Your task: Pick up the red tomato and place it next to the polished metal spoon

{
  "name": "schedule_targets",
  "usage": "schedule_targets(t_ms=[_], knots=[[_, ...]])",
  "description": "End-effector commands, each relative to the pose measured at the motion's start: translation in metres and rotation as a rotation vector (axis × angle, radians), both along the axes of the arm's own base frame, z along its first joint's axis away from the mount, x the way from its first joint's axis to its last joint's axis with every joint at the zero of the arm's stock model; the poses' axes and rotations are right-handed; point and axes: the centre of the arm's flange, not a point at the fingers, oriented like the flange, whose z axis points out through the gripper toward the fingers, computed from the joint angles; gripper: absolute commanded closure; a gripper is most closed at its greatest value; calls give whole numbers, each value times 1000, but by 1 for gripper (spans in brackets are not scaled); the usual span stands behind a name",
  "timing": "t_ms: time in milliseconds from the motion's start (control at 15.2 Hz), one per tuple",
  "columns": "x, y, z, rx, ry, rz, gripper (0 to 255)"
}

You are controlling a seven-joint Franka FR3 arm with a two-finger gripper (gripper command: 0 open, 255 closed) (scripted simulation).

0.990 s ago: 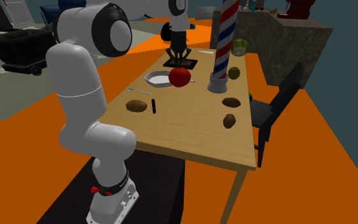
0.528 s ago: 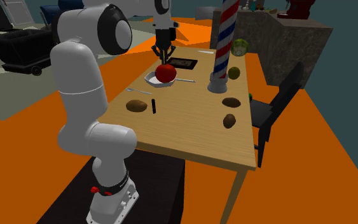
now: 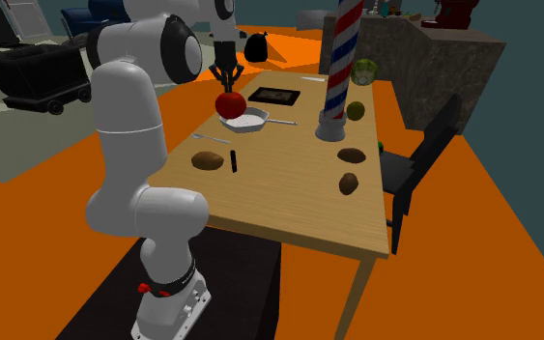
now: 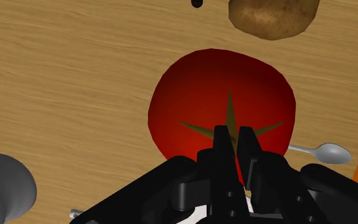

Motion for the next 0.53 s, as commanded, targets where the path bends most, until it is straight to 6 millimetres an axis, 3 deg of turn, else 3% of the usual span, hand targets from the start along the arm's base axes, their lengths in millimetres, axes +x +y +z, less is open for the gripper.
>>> schedule_targets(t_ms=[0,132,462], knots=[[10,24,1,0,0,-1,255],[20,50,1,0,0,-1,255],[20,50,-26,0,0,-1,255]])
